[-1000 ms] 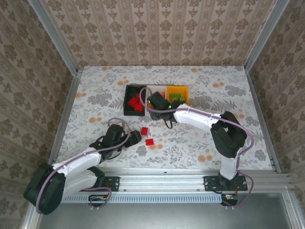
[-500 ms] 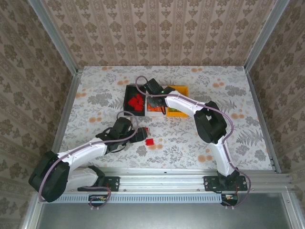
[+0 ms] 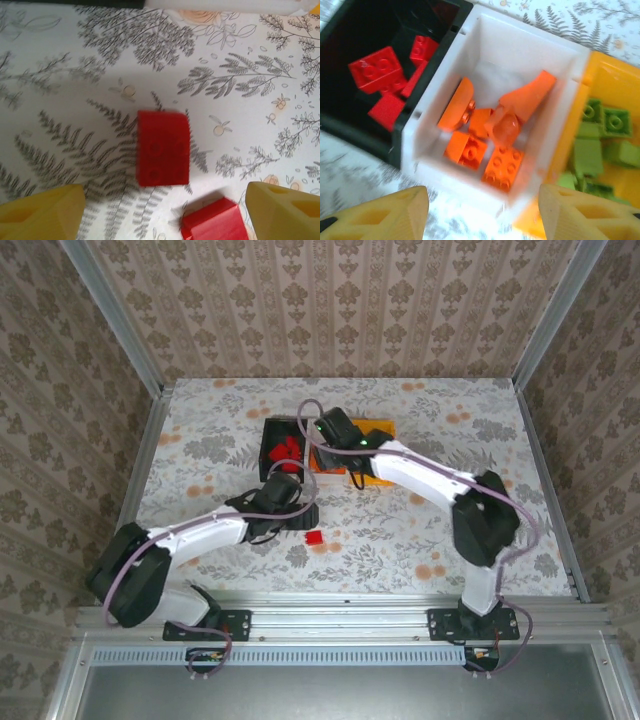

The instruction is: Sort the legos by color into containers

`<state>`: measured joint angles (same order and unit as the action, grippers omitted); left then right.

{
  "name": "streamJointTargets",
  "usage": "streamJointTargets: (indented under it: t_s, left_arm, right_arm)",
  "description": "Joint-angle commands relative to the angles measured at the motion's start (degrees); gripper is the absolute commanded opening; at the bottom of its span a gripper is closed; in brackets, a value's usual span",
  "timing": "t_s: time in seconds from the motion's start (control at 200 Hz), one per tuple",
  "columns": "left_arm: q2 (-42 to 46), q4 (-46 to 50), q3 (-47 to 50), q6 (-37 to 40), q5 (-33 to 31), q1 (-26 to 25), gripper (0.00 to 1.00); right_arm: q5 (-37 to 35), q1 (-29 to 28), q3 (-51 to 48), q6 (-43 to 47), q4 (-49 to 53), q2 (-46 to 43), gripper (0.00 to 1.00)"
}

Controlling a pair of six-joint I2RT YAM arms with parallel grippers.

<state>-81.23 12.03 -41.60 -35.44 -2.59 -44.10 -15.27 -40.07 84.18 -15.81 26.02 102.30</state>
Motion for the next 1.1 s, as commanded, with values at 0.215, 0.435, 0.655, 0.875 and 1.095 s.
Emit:
streamJointTargets:
  t_s: [0.215, 0.435, 0.655, 0.875, 1.095]
  left_arm:
    - [-11.6, 5.5, -7.6, 4.0, -6.1, -2.1, 0.70]
    - [-13.2, 5.0, -6.5, 1.7, -9.1, -3.2, 0.52]
    - [-14.7, 2.8, -7.4, 2.6, -10.0, -3.7, 0.32]
    - [-10.6, 9.3, -12.9, 4.5, -12.4, -4.4, 0.26]
    - [-6.0, 18.5, -23.2, 10.9, -17.6, 0.5, 0.27]
  right_arm:
    - [-4.0, 0.4, -26.4, -6.5, -3.7, -24.7, 0.62]
    - [-6.5, 2.5, -36.9, -7.9, -5.2, -33.6, 0.62]
    - [-6.7, 3.6, -40.6, -8.4, -8.1, -34.9, 0.61]
    - [-8.7, 3.7, -45.0, -9.6, -13.4, -36.0, 0.61]
    - [-14.4, 4.0, -49.2, -12.2, -18.2, -35.9, 0.61]
